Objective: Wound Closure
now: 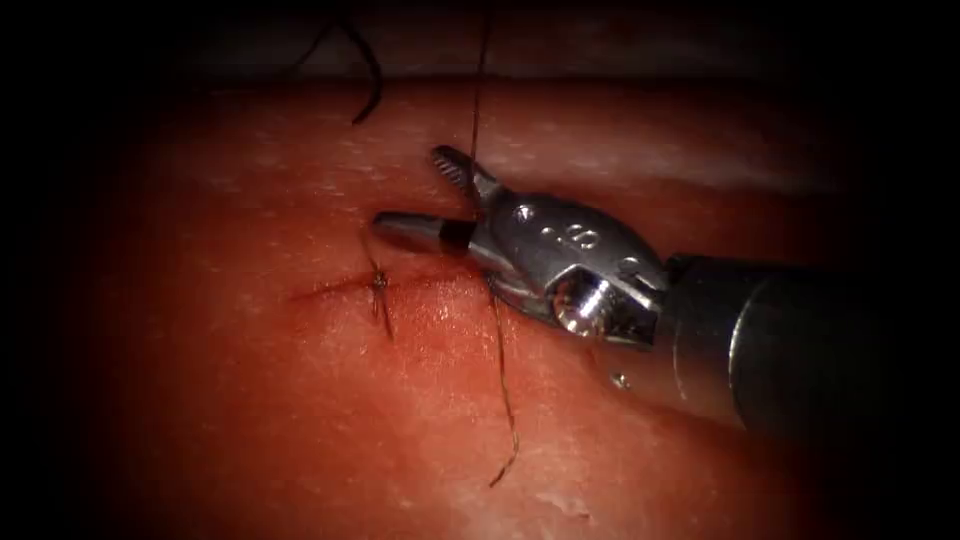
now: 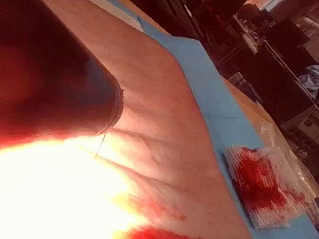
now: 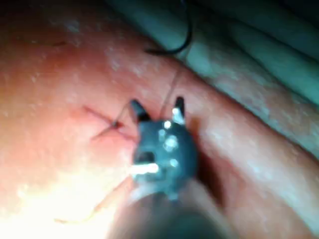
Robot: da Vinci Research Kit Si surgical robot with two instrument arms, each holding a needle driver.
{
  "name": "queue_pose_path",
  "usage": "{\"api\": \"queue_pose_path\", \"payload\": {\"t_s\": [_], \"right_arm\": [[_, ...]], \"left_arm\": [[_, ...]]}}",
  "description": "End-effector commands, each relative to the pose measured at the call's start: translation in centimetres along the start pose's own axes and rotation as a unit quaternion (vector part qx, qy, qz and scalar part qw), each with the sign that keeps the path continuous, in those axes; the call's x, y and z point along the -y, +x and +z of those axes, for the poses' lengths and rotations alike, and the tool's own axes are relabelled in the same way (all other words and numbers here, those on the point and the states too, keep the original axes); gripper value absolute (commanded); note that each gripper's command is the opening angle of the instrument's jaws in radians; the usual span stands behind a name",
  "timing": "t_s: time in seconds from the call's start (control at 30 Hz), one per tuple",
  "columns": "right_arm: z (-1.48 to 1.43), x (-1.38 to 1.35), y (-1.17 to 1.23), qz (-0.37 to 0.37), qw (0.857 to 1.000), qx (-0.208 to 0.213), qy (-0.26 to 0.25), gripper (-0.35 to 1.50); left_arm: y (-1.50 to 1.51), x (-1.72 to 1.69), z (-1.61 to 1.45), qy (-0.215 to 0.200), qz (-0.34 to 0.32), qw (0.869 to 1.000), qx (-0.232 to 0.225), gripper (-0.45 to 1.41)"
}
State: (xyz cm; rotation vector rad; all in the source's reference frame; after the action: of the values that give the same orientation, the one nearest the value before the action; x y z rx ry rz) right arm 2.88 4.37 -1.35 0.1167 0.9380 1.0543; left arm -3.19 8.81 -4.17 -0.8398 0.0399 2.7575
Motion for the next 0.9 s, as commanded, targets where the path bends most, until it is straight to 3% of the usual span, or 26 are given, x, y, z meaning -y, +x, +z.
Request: {"api": "queue_pose_path", "payload": {"t_s": [0.03, 0.27, 0.4, 0.53, 0.6, 0.7, 0.77, 0.9], "right_arm": [[0.11, 0.00, -0.05, 0.000, 1.000, 0.001, 0.000, 1.31], [0.12, 0.00, -0.05, 0.006, 1.000, 0.001, 0.001, 1.26], [0.09, 0.02, -0.01, 0.007, 1.000, 0.005, 0.005, 1.04], [0.09, 0.02, 0.05, 0.010, 1.000, 0.001, 0.007, 1.01], [0.09, 0.02, 0.04, 0.009, 1.000, 0.001, 0.007, 0.89], [0.08, 0.02, 0.06, 0.010, 1.000, -0.002, 0.006, 0.91], [0.08, 0.02, 0.11, 0.012, 1.000, -0.006, -0.001, 1.06], [0.08, 0.06, 0.13, 0.013, 1.000, -0.007, 0.000, 1.04]], "left_arm": [[0.06, 0.07, 0.03, 0.002, 0.001, 1.000, -0.002, -0.35], [0.09, 0.04, 0.02, 0.006, 0.002, 1.000, -0.002, -0.35], [0.10, 0.03, 0.01, 0.006, 0.001, 1.000, -0.002, -0.35], [0.12, 0.00, 0.01, 0.006, 0.004, 1.000, -0.001, -0.35], [0.12, -0.01, 0.01, 0.006, 0.004, 1.000, -0.001, -0.35], [0.12, -0.01, 0.00, 0.006, 0.004, 1.000, -0.001, -0.35], [0.12, -0.01, 0.00, 0.006, 0.004, 1.000, -0.001, -0.35], [0.12, -0.03, 0.00, 0.006, 0.004, 1.000, -0.001, -0.35]]}}
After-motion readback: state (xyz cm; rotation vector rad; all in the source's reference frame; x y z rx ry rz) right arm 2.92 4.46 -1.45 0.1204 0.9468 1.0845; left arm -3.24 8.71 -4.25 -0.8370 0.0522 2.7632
